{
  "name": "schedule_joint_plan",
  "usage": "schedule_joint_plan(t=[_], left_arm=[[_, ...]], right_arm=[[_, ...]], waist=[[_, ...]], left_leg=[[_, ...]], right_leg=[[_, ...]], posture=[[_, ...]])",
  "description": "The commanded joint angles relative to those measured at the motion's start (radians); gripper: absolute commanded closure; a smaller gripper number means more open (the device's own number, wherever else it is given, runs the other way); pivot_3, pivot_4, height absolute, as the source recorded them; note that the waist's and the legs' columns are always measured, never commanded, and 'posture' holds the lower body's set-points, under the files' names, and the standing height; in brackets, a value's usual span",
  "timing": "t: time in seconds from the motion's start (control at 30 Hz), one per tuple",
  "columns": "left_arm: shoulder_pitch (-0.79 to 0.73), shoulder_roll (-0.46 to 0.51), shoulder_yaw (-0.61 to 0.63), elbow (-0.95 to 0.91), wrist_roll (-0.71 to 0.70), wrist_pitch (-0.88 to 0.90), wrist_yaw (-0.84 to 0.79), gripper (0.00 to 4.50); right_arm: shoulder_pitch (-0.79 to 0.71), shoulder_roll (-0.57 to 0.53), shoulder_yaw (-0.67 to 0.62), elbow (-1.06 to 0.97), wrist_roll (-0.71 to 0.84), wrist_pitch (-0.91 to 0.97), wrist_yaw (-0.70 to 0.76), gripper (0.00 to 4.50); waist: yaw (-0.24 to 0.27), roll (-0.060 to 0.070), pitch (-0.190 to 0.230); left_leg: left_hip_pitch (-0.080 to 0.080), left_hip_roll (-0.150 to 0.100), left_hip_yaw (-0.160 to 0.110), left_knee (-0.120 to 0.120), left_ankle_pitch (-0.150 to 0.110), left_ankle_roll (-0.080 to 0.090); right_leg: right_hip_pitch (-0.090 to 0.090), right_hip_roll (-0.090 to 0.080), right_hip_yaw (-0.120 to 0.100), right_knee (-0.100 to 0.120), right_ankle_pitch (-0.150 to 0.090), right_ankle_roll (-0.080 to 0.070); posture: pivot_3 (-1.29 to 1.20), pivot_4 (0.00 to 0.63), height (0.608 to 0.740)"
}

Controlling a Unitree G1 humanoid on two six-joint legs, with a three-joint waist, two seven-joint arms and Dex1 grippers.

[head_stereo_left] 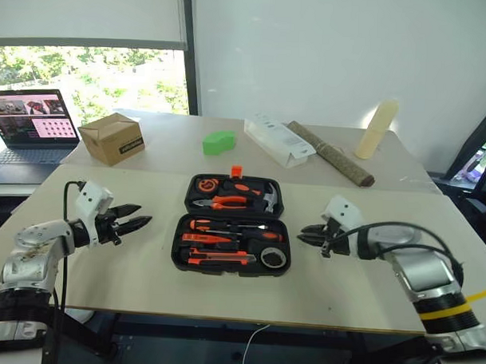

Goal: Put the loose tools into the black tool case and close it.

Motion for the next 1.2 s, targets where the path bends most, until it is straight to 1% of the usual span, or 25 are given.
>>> schedule_joint_plan(t=[0.03,0.1,0.23,0.37,0.43,0.57,0.77,1.03,1.2], left_arm=[[-0.049,-0.032,-0.018,0.032,0.05,-0.014,0.098,3.66],[-0.065,-0.072,-0.058,0.046,0.063,0.015,0.102,4.45],[-0.065,-0.107,-0.132,0.023,0.075,0.055,0.049,4.45],[-0.053,-0.109,-0.168,-0.004,0.081,0.056,0.01,4.45],[-0.037,-0.111,-0.184,-0.036,0.074,0.064,-0.023,4.45],[0.021,-0.087,-0.221,-0.098,0.09,0.04,-0.091,4.45],[0.115,-0.062,-0.211,-0.199,0.073,0.063,-0.103,4.45],[0.28,-0.046,-0.159,-0.373,0.025,0.123,-0.084,4.45],[0.307,-0.026,-0.137,-0.352,0.077,0.094,-0.024,4.45]], right_arm=[[-0.012,0.057,-0.001,0.07,-0.091,-0.162,-0.144,4.5],[-0.02,0.102,0.026,0.131,-0.119,-0.21,-0.166,4.5],[-0.035,0.165,0.053,0.143,-0.121,-0.213,-0.151,4.5],[-0.03,0.178,0.067,0.11,-0.117,-0.188,-0.12,4.5],[-0.013,0.175,0.081,0.057,-0.105,-0.171,-0.084,4.5],[0.033,0.167,0.1,-0.091,-0.08,-0.071,-0.032,4.5],[0.102,0.16,0.111,-0.241,-0.073,0.047,-0.016,4.5],[0.181,0.116,0.07,-0.316,-0.065,0.099,-0.01,4.5],[0.216,0.099,0.054,-0.339,-0.046,0.108,-0.007,4.5]], waist=[[-0.003,0.0,0.0],[-0.005,0.0,0.0],[-0.01,0.0,0.0],[-0.013,0.0,0.0],[-0.016,0.0,0.0],[-0.017,0.0,0.0],[-0.016,0.0,0.0],[-0.015,0.0,0.0],[-0.011,0.001,0.0]], left_leg=[[0.0,0.0,0.0,0.0,0.0,0.0],[0.0,0.0,0.001,0.0,0.0,0.0],[-0.001,0.0,0.002,0.0,0.0,-0.001],[-0.001,0.0,0.002,0.0,0.0,-0.001],[-0.001,0.001,0.001,-0.001,0.0,-0.001],[0.0,0.001,-0.001,-0.003,0.0,-0.001],[0.001,0.001,-0.002,-0.006,0.0,0.0],[0.005,0.0,-0.001,-0.01,0.0,0.0],[0.007,0.0,-0.001,-0.011,0.0,0.0]], right_leg=[[0.0,0.0,0.0,0.0,0.0,0.0],[0.0,0.0,0.0,0.0,0.0,0.0],[0.001,0.001,0.0,0.002,0.0,0.0],[0.001,0.001,0.0,0.002,0.0,0.0],[0.001,0.002,0.0,0.002,0.0,0.0],[0.001,0.002,0.001,0.001,0.0,0.0],[0.0,0.001,0.002,0.0,0.0,0.0],[0.001,0.001,0.005,-0.001,0.0,0.0],[0.003,0.001,0.005,-0.003,0.0,0.0]], posture=[[0.0,0.15,0.74],[0.0,0.15,0.74],[0.0,0.15,0.74],[0.0,0.15,0.74],[0.0,0.15,0.74],[0.0,0.15,0.74],[0.0,0.15,0.74],[0.0,0.15,0.74],[0.0,0.15,0.74]])
